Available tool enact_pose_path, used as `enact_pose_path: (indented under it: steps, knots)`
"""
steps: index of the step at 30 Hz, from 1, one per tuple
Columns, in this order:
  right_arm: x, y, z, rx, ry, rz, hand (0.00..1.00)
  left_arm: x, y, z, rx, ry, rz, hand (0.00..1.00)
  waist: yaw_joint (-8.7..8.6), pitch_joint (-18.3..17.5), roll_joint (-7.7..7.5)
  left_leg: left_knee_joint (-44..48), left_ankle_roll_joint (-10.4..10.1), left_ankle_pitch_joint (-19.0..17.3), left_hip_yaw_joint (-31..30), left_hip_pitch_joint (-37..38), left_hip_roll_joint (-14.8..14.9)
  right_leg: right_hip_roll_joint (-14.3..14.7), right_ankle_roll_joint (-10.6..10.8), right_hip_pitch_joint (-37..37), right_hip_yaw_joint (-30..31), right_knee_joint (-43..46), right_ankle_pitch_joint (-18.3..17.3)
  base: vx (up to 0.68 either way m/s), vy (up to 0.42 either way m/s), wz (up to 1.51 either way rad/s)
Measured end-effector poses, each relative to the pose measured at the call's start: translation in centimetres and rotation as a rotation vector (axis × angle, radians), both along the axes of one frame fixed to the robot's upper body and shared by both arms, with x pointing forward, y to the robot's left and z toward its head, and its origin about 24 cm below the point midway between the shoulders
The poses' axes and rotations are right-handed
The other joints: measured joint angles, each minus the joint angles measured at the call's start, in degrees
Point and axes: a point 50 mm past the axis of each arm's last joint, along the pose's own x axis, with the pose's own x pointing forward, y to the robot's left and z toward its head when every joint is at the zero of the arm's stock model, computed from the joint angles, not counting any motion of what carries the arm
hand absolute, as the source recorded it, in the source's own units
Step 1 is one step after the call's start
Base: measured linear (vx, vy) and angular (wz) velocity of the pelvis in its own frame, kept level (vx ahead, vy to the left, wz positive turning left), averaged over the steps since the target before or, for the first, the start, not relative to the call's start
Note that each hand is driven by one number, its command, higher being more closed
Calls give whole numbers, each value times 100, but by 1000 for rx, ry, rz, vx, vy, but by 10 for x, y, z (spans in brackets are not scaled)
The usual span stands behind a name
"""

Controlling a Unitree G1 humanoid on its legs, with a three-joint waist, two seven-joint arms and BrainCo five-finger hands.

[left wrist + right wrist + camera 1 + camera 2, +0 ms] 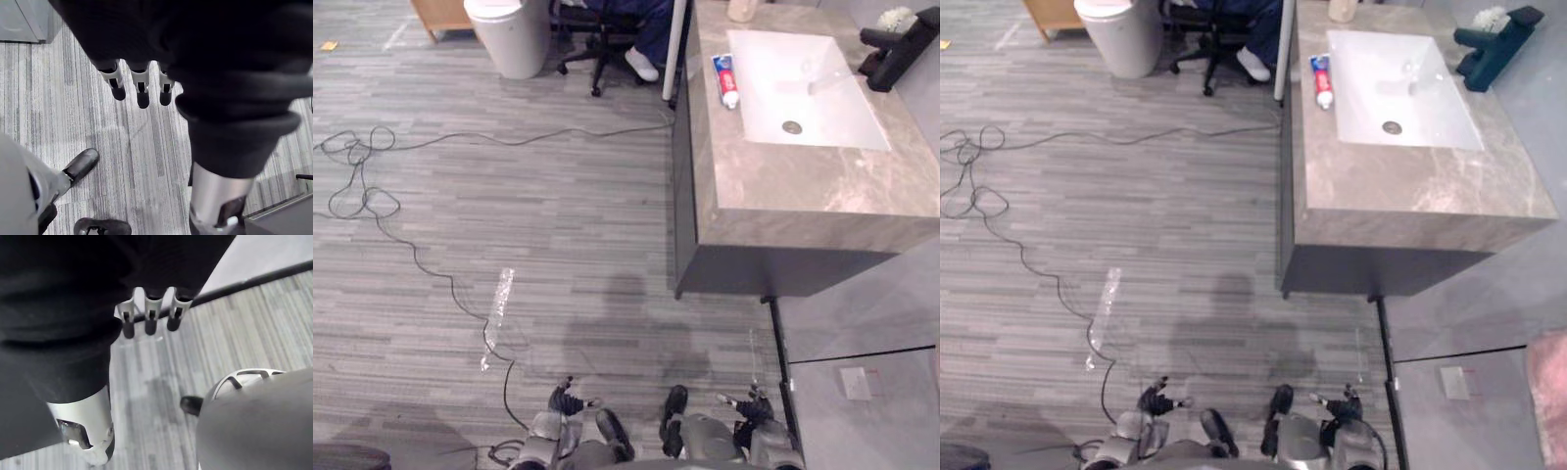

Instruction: Organize washtable

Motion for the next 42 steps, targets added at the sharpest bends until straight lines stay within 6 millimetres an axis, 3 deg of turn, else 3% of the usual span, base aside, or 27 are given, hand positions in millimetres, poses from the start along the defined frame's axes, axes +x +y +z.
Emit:
enact_pose_path:
  steps: [5,8,18,19,20,23,24,25,26,27,28,31,35,37,39,40,42]
  knots:
    - [-1,2,-1,-2,12,26,0,-26,11,-8,17,71,33,0,48,-10,-16,-11,102,68,-58,172,-100,-120,187,157,45,96,5,-81,47,5]
    - [-2,4,-2,-5,22,43,0,-26,14,-8,25,72,34,0,144,-11,-21,-17,134,88,-100,225,-112,-140,201,192,64,160,14,-105,18,5]
    - [-1,12,-4,-25,47,151,0,-26,16,-8,27,71,41,0,217,-84,-188,-22,170,63,-477,184,-212,-123,385,274,257,86,-160,-86,4,8]
    - [-1,11,-4,-26,46,150,0,-25,15,-8,26,69,40,0,242,-81,-178,-22,205,39,-603,162,-211,-77,700,196,521,286,-372,4,43,39]
    - [-2,11,-4,-26,40,144,0,-24,15,-7,26,62,32,0,265,-79,-179,-21,355,25,-820,105,-236,144,909,59,1273,519,-575,13,37,55]
    - [-7,5,-1,-36,19,110,0,-21,10,-7,14,52,32,0,233,-93,-232,-16,490,4,-1290,-41,-400,565,990,-95,2516,750,-1118,81,30,114]
    - [-14,4,-3,-35,28,93,0,-18,10,-6,14,42,33,0,239,-111,-288,92,577,-10,-1354,-122,-461,564,930,-196,2729,1010,-1211,142,38,129]
    - [-19,-1,-3,-39,34,69,0,-19,8,-6,6,43,45,0,273,-108,-306,64,719,71,-1556,-140,-557,571,739,-230,2910,1362,-1326,125,52,126]
    - [-22,-4,-4,-44,41,59,0,-21,9,-7,6,46,56,0,276,-136,-345,24,718,71,-1737,-98,-654,569,659,-207,3031,1454,-1340,68,31,161]
    - [-39,-2,-8,-35,83,47,0,-21,8,-7,1,47,69,0,212,-218,-365,-1,722,68,-2143,-55,-810,603,481,-158,3279,1544,-1404,164,44,157]
    - [-46,-3,-10,-32,100,38,0,-20,7,-7,-5,39,77,0,209,-256,-419,5,726,65,-2152,-58,-824,614,377,-115,3381,1572,-1440,203,42,149]
    - [-48,-3,-11,-33,112,38,0,-25,12,-8,-6,48,117,0,299,-317,-321,41,787,20,-2215,-29,-809,653,349,-128,3398,1562,-1429,229,73,49]
    - [-47,-1,-12,-35,120,48,0,-31,11,-9,-8,64,118,0,276,-415,-340,46,823,35,-2463,111,-788,694,303,-108,3353,1366,-1395,239,36,26]
    - [-49,-1,-12,-35,126,43,0,-34,10,-11,-11,74,120,0,245,-476,-267,46,820,33,-2610,159,-754,731,288,-98,3315,1193,-1377,233,7,39]
    - [-49,-2,-12,-35,124,34,0,-36,6,-12,-20,83,122,0,151,-525,-198,161,699,-43,-2801,215,-684,761,228,94,3110,685,-1139,198,16,61]
    - [-50,-1,-12,-33,125,34,0,-36,7,-12,-20,86,122,0,141,-571,-266,454,457,-244,-2809,202,-693,696,227,268,3033,450,-652,181,9,64]
    - [-49,-2,-12,-37,124,35,0,-37,6,-12,-23,88,127,0,168,-593,-254,1309,121,-705,-2698,55,-600,634,158,530,2977,464,-601,170,-29,44]
